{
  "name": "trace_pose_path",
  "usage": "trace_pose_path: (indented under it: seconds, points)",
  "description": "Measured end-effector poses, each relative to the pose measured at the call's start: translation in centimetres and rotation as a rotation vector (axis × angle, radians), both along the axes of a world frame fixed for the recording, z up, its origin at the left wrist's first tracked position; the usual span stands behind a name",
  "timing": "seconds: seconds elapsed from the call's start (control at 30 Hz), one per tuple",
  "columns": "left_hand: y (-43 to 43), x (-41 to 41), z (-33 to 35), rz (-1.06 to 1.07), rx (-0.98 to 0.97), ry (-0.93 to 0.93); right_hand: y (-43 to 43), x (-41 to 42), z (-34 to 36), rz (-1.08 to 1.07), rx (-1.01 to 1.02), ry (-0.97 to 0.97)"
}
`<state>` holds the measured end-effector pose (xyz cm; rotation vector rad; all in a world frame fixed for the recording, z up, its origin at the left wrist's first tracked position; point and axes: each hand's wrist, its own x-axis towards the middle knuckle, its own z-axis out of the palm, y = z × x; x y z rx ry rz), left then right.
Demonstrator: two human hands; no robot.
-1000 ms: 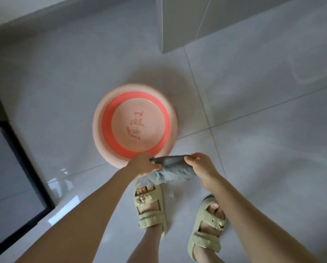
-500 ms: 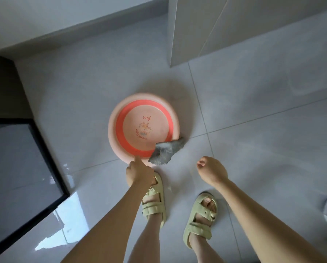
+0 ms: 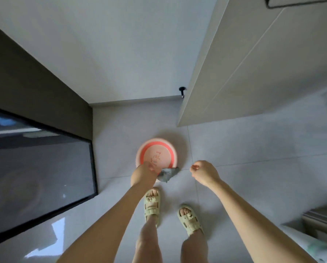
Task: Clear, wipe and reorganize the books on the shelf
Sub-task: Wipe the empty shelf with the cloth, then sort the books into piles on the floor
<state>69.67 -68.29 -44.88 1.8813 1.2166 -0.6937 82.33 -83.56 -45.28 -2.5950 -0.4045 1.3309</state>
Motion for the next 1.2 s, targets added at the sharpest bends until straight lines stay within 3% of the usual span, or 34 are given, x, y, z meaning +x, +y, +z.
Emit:
trace_pose_path:
  seconds: [0.1,0.33,0.73,0.9,1.2]
  points:
    - [0.2,-1.9,7.0,0.063,0.016,-0.091,2.0,-0.4,6.9,0.138,0.116,-0.071]
    - [-2.2,-11.3,20.1,0.354,0.183,-0.327,4.7,-6.2,20.8,0.731,0.418,-0.176]
    - [-7.4,-39.2,37.0,0.928,0.752,-0.454,11.7,-30.5,39.0,1.442,1.088,-0.062]
    - [-9.2,-51.1,39.8,1.150,0.963,-0.526,14.0,-42.7,42.4,1.541,1.264,0.043]
    - [-4.8,-71.5,42.5,1.344,1.036,-0.605,21.3,-62.3,44.8,1.457,1.303,0.191]
